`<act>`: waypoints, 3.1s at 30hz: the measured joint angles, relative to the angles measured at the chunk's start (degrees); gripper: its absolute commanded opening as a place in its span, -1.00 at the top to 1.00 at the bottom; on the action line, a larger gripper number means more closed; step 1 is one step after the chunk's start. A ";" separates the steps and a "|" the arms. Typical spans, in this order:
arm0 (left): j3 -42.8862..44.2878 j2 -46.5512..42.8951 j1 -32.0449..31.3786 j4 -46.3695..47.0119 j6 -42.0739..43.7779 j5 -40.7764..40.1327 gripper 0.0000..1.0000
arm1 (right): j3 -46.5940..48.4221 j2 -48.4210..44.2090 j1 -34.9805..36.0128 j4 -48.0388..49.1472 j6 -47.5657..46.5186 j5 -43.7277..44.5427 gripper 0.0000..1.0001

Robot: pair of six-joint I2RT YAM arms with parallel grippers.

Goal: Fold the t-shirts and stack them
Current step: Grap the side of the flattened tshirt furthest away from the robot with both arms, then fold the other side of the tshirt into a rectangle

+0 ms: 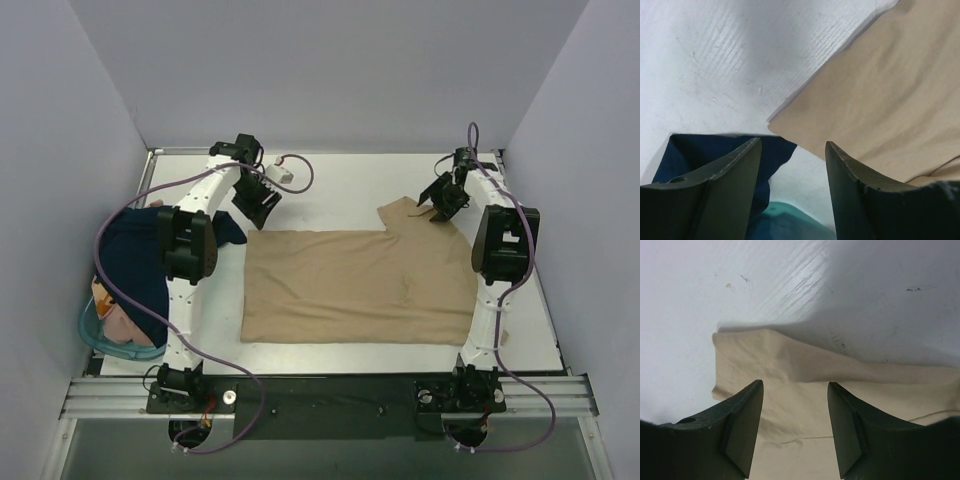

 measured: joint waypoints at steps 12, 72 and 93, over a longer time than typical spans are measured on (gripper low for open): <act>2.54 4.81 0.37 -0.07 1.90 1.27 -0.19 | 7.41 5.95 -0.11 0.63 3.45 -1.22 1.00; -31.71 -26.43 -6.01 3.32 17.46 -5.88 1.00 | -46.16 -55.17 -32.54 -20.81 -20.50 -24.50 1.00; -47.84 -26.43 -10.47 6.95 18.43 -5.79 1.00 | -51.78 -47.54 -36.35 -14.99 -21.07 -20.04 1.00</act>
